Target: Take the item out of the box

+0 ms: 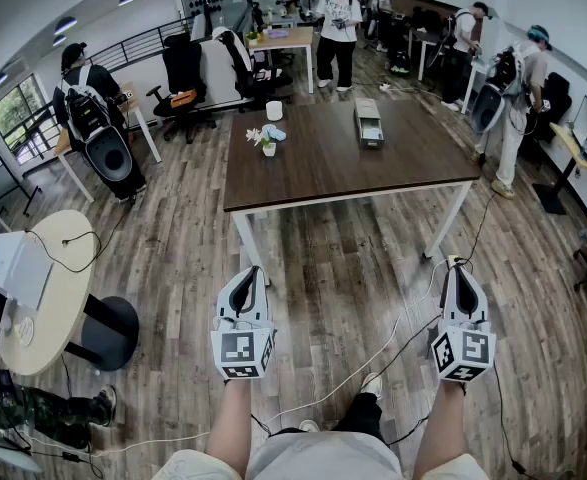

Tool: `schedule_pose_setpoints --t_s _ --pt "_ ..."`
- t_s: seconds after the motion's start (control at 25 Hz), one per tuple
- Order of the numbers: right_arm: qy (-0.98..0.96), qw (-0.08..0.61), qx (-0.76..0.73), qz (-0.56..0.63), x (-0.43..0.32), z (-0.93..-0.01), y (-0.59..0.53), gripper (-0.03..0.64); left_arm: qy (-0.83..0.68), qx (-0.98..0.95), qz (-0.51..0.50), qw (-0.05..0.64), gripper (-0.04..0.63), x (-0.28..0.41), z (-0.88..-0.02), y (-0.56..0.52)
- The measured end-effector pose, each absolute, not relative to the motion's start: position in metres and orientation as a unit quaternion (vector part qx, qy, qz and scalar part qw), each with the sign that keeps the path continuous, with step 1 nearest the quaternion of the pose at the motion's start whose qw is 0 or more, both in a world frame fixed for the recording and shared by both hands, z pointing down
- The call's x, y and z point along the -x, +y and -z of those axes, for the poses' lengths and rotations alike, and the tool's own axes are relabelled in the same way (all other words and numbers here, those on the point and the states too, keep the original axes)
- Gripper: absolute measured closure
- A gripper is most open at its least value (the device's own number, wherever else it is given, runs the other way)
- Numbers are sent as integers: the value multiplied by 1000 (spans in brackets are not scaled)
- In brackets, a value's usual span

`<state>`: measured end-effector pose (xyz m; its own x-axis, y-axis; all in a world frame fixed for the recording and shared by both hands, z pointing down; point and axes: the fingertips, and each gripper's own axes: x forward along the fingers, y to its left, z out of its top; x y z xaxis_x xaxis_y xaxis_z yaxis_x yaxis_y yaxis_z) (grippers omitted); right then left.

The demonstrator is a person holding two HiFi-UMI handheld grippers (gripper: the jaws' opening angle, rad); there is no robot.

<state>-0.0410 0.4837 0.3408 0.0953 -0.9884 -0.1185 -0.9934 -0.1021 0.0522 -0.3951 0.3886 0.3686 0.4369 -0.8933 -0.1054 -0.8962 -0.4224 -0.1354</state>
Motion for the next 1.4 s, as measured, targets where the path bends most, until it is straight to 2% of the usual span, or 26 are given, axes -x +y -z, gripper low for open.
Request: schedule_pose_setpoints --t_s 0.84,0.88,0.92,1.0,1.16,1.28,1.4 --pt "667 28 742 -60 53 -346 479 612 532 844 -15 68 595 403 -378 389" --pt "668 27 741 -59 54 -348 478 597 531 844 -16 68 595 403 -378 389" --pt "671 26 738 -57 55 -349 477 553 531 844 -16 68 595 403 -378 389" --pt "676 24 734 -55 57 -351 475 422 531 845 -16 69 595 402 -378 389" --pt "670 23 739 -60 56 -352 474 273 532 844 -14 69 595 403 -380 389" --pt "666 23 743 -59 55 -355 474 218 532 844 -12 66 595 404 -384 389" --pt "670 16 741 -54 53 -360 477 216 529 846 -10 62 595 399 -388 389"
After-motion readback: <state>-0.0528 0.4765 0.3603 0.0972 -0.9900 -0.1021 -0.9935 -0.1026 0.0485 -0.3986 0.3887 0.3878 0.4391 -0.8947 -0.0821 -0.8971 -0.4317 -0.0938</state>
